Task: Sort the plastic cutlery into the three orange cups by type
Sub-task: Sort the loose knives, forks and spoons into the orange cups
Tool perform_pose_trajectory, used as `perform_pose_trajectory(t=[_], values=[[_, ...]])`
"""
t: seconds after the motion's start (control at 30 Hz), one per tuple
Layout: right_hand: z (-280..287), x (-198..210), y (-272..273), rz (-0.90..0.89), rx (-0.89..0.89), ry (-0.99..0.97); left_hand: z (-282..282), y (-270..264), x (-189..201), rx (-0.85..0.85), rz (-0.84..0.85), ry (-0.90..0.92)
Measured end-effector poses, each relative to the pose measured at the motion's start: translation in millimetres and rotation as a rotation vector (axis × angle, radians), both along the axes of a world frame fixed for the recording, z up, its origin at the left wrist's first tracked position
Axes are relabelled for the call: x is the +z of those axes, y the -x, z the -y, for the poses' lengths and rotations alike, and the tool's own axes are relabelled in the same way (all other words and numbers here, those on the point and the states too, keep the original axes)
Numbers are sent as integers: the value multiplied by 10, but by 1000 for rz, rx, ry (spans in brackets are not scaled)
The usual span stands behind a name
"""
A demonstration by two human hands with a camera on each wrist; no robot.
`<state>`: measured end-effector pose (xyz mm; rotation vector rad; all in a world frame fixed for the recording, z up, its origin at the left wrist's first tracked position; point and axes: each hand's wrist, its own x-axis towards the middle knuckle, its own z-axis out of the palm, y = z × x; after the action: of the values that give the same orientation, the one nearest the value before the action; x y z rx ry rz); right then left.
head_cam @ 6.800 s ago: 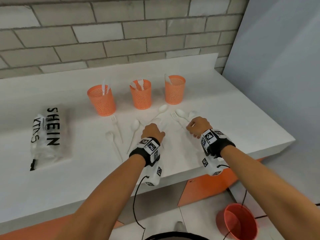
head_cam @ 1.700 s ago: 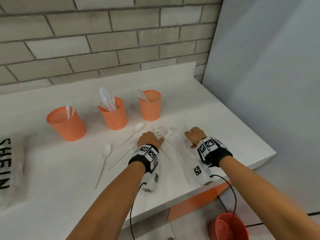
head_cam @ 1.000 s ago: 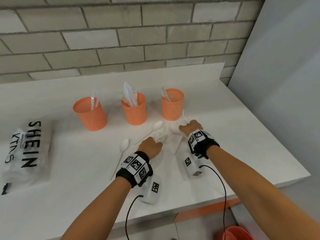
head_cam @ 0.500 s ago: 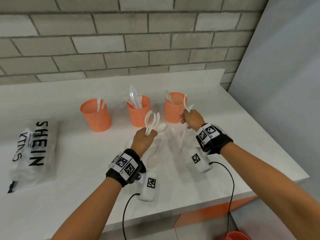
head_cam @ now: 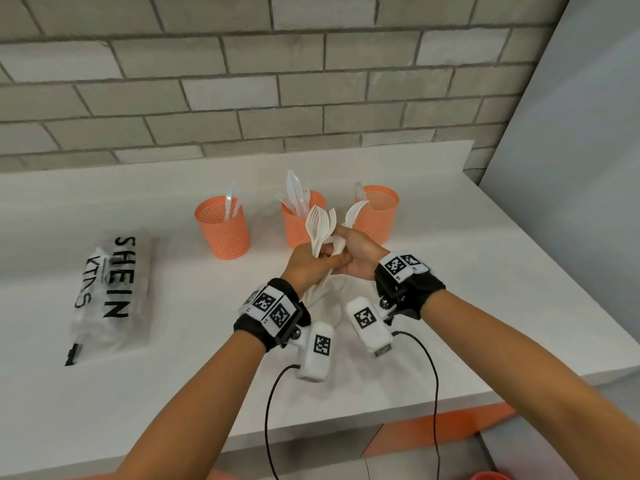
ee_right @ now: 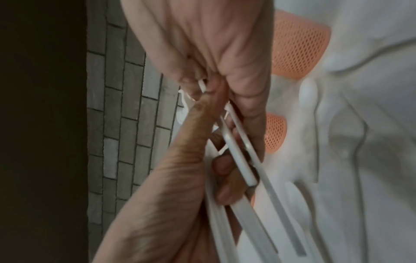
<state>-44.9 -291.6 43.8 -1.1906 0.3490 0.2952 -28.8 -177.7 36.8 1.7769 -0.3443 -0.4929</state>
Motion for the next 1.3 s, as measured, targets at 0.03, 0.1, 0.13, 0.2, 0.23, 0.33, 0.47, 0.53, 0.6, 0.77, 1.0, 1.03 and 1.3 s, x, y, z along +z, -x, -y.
perform_pose_trajectory(t=[0.03, 0.1, 0.13, 0.2, 0.23, 0.33, 0.47, 0.53, 0.6, 0.77, 1.0, 1.03, 1.3], values=[[-47, 2, -8, -9, 21, -4, -34, -13, -15, 7, -2, -35], [-142, -2, -23, -33, 67, 13, -110, -52, -71, 31, 2, -117], [-181, -17, -38, -45, 92, 53, -154, -62, -98, 38, 2, -153], [-248, -40, -45, -60, 165, 164, -257, -73, -154, 43, -15, -193], [-272, -42, -33, -70, 221, 223, -316, -81, -178, 35, -21, -215], [-279, -51, 22, -106, 400, 386, -499, -132, -245, 25, -30, -246], [-195, -125, 4, -111, 289, 437, -736, -263, -305, 96, -48, -250], [-129, -142, -16, -101, 211, 448, -816, -348, -308, 117, -80, -202], [-65, -142, -43, -93, 169, 469, -865, -418, -267, 139, -155, -73], [52, -149, -124, -64, 91, 577, -836, -485, -161, 167, -160, -43], [-13, -22, -173, 115, 45, 599, -558, -570, -109, 114, 100, -177], [-54, 26, -186, 126, 71, 574, -475, -563, -62, 72, 159, -214], [-211, 93, -360, -11, -106, -146, 164, -441, 236, -80, 583, -519]])
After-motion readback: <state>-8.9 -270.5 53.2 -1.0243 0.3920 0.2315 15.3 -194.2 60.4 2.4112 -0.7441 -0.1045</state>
